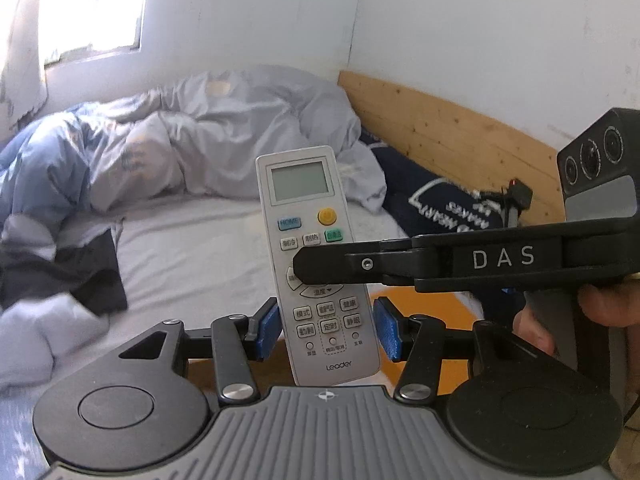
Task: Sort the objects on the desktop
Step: 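Lift the white remote with the right tool and carry it toward the box, then lower the remote into the box beside the tissue pack with the right tool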
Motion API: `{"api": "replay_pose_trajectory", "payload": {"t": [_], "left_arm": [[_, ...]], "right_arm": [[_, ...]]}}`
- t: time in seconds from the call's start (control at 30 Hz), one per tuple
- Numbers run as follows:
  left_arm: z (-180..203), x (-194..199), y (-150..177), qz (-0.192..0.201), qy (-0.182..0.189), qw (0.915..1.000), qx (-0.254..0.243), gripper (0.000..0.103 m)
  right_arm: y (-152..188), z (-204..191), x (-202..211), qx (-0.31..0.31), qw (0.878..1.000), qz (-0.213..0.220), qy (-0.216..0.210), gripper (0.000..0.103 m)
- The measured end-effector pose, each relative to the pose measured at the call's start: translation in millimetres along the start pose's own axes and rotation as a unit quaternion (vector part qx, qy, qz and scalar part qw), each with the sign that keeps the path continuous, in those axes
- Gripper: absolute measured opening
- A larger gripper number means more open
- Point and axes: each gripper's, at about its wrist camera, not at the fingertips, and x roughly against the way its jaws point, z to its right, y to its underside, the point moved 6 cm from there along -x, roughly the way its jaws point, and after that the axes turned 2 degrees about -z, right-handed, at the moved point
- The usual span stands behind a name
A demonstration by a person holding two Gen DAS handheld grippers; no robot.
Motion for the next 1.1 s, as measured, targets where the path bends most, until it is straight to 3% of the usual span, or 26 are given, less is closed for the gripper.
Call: {"api": "replay_pose_trajectory", "payload": {"t": [0.3, 0.7, 1.1], "left_arm": [[-7, -31, 52, -0.046, 0.0, 0.9988, 0.017, 0.051], [-4, -87, 106, -0.111, 0.031, 0.9925, 0.041, 0.051], [1, -112, 157, -0.167, 0.042, 0.9838, 0.052, 0.051]], "right_arm": [[68, 8, -24, -0.007, 0.999, -0.045, 0.02, 0.027], [145, 59, -47, -0.049, 0.992, -0.095, 0.064, 0.027], [194, 90, -68, -0.062, 0.983, -0.144, 0.098, 0.027]]}}
